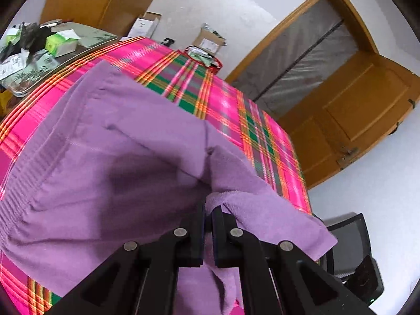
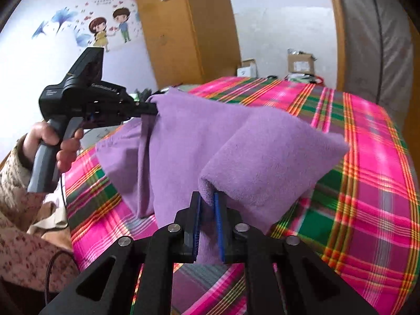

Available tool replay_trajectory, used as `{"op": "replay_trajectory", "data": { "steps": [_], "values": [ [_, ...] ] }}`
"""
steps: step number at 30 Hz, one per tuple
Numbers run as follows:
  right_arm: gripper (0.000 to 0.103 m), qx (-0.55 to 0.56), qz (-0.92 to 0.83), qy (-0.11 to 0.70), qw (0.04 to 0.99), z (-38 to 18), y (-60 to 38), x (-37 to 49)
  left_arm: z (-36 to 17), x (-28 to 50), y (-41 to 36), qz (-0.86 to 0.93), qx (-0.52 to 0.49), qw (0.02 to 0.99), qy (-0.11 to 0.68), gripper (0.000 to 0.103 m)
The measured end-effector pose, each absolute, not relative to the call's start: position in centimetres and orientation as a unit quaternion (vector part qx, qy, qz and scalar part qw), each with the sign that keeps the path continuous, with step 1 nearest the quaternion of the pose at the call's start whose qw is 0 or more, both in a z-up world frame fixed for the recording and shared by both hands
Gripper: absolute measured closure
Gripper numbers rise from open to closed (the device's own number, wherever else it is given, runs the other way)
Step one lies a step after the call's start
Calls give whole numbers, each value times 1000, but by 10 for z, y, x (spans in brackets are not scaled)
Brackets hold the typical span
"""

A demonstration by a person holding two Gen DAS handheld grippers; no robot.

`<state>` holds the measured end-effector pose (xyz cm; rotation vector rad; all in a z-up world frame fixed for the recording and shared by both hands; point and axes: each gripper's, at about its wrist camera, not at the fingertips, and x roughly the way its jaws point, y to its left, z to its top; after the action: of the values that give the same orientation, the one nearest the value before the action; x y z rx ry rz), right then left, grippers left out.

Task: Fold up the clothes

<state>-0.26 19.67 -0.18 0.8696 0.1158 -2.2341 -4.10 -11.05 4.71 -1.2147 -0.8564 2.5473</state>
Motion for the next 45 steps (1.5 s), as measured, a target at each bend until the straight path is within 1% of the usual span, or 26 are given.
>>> {"op": "replay_trajectory", "data": {
  "steps": [1, 4, 9, 10, 11, 14, 21, 31, 33, 35, 36, 37, 40, 45],
  "values": [
    [87, 338, -867, 48, 362, 0, 199, -4, 45, -42, -112, 859, -411, 94, -291, 99],
    [78, 326, -876, 47, 351, 11, 212, -3, 41, -44, -116, 856, -414, 92, -294, 99],
    [71, 292, -903, 31, 313, 32, 249, -1, 37, -45, -118, 855, -417, 90, -297, 99],
    [67, 287, -908, 28, 304, 35, 255, -3, 35, -45, -119, 853, -418, 88, -299, 99],
    [59, 283, -912, 25, 296, 37, 260, -6, 34, -45, -120, 852, -420, 88, -300, 99],
    [52, 279, -917, 14, 284, 38, 268, -21, 34, -43, -122, 852, -420, 87, -300, 99],
    [51, 289, -909, 10, 300, 39, 262, -47, 33, -44, -122, 852, -424, 86, -296, 99],
    [52, 315, -885, 69, 335, 33, 244, -57, 32, -44, -124, 850, -429, 84, -293, 99],
    [57, 320, -882, 77, 338, 32, 244, -54, 32, -44, -124, 850, -429, 84, -293, 99],
    [77, 320, -880, 88, 339, 31, 244, -49, 32, -44, -124, 851, -429, 84, -291, 99],
    [83, 319, -881, 95, 336, 30, 243, -47, 33, -44, -124, 851, -429, 85, -290, 99],
    [92, 319, -882, 101, 332, 28, 243, -44, 33, -44, -123, 852, -428, 86, -289, 99],
    [98, 315, -885, 109, 325, 28, 246, -36, 37, -43, -121, 855, -424, 91, -286, 99],
    [99, 289, -904, 97, 301, 40, 261, -25, 47, -39, -112, 866, -410, 99, -269, 99]
  ]
}}
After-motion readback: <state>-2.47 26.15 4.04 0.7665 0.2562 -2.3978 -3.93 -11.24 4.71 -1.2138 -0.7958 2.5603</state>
